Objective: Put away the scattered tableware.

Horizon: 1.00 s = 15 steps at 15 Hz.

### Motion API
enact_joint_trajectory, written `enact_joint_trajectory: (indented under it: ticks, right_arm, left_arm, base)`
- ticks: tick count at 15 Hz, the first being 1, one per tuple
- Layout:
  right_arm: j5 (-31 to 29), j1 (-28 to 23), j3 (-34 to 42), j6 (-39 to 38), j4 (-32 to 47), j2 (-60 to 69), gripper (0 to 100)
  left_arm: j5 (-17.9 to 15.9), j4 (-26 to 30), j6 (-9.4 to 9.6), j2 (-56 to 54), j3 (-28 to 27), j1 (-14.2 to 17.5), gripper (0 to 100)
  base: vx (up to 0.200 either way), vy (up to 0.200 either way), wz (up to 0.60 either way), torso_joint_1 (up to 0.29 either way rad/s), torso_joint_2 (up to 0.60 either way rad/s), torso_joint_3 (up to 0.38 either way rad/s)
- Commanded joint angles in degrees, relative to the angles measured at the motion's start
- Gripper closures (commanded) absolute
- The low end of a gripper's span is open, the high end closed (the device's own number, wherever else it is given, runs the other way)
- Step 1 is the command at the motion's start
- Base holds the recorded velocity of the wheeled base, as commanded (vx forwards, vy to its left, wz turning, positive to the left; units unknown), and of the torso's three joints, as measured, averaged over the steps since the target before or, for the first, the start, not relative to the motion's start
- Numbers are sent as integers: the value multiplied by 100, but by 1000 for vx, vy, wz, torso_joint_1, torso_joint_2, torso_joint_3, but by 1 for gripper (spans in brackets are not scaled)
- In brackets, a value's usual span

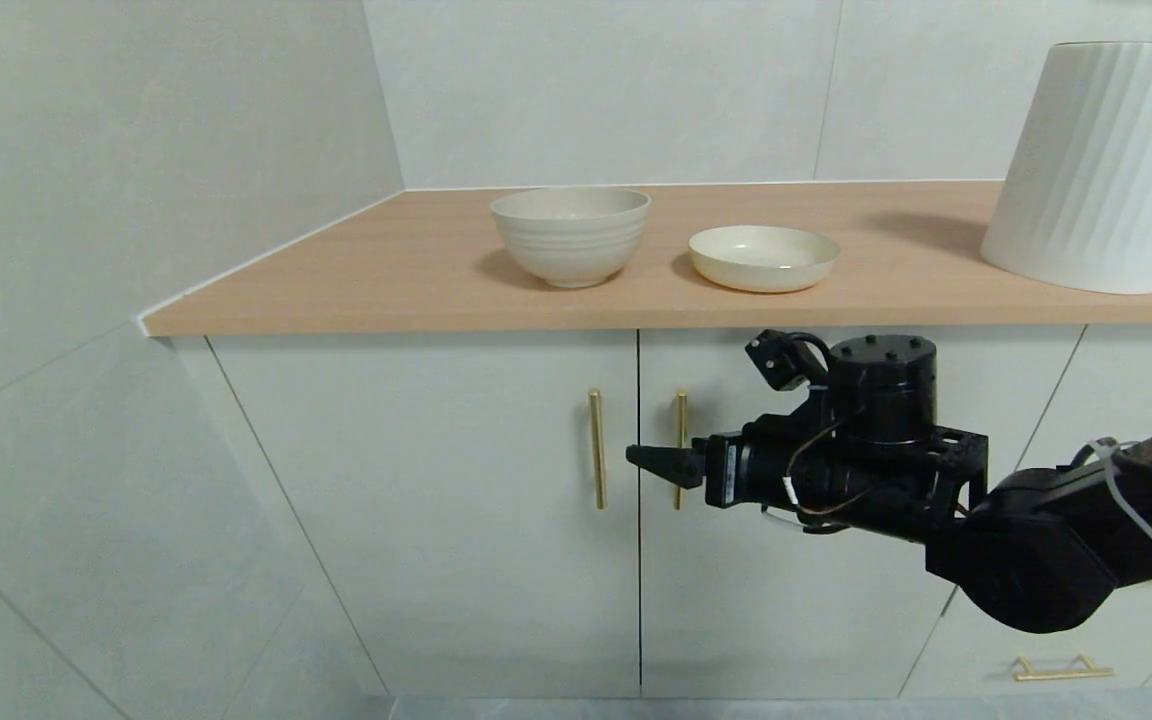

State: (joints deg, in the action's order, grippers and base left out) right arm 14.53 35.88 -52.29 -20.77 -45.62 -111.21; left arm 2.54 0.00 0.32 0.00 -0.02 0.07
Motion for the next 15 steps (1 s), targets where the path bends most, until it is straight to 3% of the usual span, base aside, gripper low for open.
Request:
enact_joint_trajectory:
  ticks: [1, 15]
  right_arm:
    - [-3, 42, -1, -41, -167, -172, 0]
    - [-12, 315, 8, -357, -650, -498, 0]
  left_arm:
    - [1, 0, 3, 9, 2, 1, 0]
    - [1, 0, -5, 9, 2, 1, 0]
  base:
    - [0, 0, 0, 0, 0, 0]
    - [0, 0, 0, 0, 0, 0]
